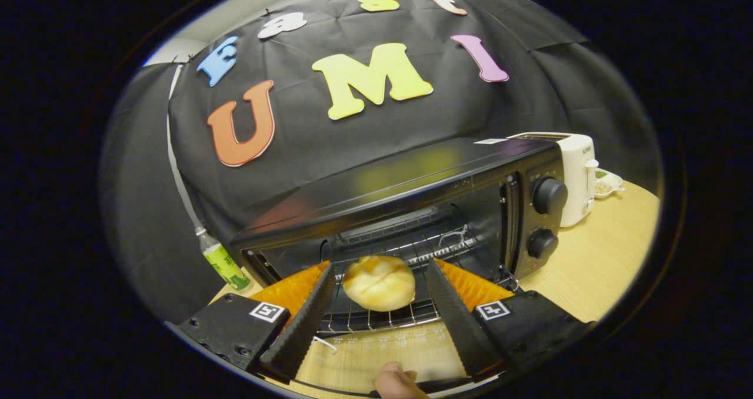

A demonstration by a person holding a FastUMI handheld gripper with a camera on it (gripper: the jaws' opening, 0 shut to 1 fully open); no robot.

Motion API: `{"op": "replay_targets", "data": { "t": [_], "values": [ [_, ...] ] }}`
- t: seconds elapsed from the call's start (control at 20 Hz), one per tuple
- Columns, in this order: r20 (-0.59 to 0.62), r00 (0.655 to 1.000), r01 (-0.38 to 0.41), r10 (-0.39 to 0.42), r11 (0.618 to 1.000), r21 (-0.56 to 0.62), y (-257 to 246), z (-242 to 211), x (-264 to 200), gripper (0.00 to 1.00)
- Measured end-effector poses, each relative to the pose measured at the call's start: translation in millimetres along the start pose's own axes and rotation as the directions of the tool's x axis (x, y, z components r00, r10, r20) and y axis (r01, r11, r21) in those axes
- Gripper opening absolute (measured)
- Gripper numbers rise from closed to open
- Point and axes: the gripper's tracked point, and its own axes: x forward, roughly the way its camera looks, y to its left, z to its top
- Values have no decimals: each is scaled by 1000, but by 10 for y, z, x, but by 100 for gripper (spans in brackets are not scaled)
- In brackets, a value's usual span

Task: Open the toaster oven, put the food inside, and close the toaster oven door.

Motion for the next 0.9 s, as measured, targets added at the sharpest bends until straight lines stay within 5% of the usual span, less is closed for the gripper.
{"op": "replay_targets", "data": {
  "t": [0.4, 0.55, 0.9],
  "values": [
    [-24, 1000, -9, 7, 998, -68, -53, -204, -693, 100],
    [-99, 994, 15, -34, 982, -187, -203, -547, -896, 100],
    [-293, 955, 11, -55, 989, -151, -276, -1199, -1092, 100]
  ]
}}
